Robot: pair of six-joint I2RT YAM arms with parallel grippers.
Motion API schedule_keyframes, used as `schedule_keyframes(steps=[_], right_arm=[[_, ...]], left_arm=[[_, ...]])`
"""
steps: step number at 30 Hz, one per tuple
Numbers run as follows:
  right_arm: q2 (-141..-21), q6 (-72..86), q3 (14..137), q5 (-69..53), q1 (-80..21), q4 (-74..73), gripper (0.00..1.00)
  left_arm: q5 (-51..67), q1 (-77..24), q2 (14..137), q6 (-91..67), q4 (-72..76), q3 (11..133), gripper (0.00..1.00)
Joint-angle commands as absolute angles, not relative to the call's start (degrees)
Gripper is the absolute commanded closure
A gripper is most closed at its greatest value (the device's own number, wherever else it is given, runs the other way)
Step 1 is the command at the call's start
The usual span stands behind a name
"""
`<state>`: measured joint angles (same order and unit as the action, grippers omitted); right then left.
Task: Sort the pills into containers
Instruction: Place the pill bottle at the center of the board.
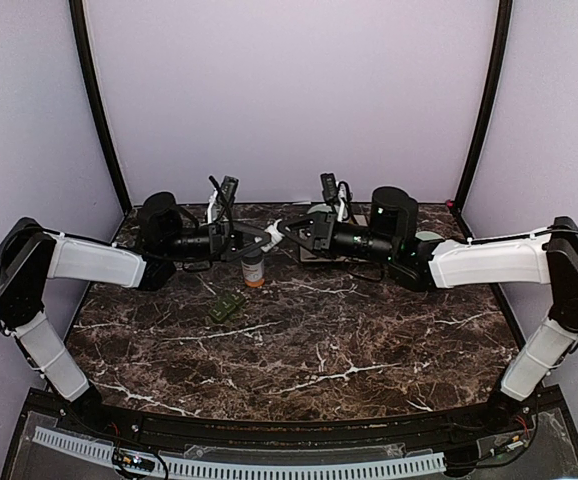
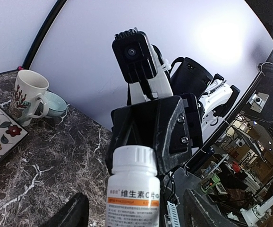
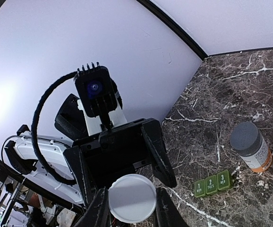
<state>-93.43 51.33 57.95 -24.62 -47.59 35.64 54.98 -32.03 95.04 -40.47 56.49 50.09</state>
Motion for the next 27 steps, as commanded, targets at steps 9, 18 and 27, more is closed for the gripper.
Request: schedule_keyframes(steps=[9, 18, 27], right_arm=[[-93.86, 52.55, 59.86, -22.62, -47.9, 40.49, 1.0], [-94.37, 52.75, 59.81, -22.32, -47.94, 40.63, 1.0], [-94.83, 53.01, 59.79, -22.33, -47.92, 41.13, 1.0]], left_arm=[[52.14, -32.52, 92.75, -36.73, 54.51, 49.72, 0.35], [51.08, -32.64, 93.0, -37.08, 55.91, 49.88, 0.45], [50.66, -32.69, 93.0, -37.12, 55.9, 49.94, 0.43]])
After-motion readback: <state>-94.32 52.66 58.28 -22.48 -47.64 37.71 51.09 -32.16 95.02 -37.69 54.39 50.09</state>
